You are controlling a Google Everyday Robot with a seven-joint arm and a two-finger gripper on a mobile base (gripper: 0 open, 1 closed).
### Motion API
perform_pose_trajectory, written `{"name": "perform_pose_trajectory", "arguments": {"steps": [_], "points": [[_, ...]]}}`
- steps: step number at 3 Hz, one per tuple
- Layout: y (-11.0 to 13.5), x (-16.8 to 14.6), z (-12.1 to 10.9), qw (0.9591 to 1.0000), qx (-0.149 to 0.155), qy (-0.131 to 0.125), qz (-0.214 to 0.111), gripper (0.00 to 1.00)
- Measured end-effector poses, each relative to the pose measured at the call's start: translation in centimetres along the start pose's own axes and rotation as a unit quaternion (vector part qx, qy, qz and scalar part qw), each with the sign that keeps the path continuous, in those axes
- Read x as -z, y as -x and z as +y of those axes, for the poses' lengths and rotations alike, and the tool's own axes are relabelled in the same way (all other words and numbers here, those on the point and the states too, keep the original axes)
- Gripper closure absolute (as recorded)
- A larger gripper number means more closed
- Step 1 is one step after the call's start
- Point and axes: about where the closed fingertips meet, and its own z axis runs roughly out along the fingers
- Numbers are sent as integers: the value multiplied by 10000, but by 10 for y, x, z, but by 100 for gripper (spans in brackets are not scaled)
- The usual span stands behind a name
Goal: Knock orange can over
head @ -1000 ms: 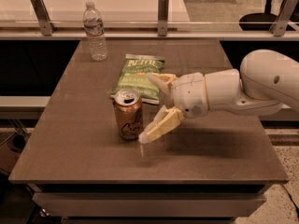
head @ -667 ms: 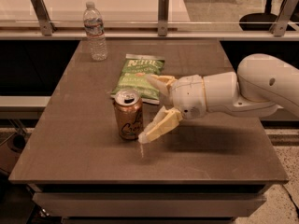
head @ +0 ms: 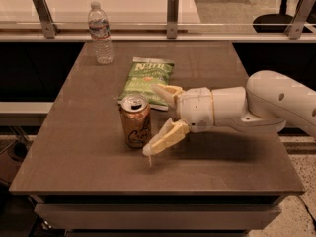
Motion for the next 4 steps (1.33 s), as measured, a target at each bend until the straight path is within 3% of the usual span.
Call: {"name": "perform_pose_trajectory", "arguments": {"steps": [1,4], "points": [[-3,-6,3,9999,35,-2,-169,16],[1,-11,6,9998,78,53,-165,86]]}}
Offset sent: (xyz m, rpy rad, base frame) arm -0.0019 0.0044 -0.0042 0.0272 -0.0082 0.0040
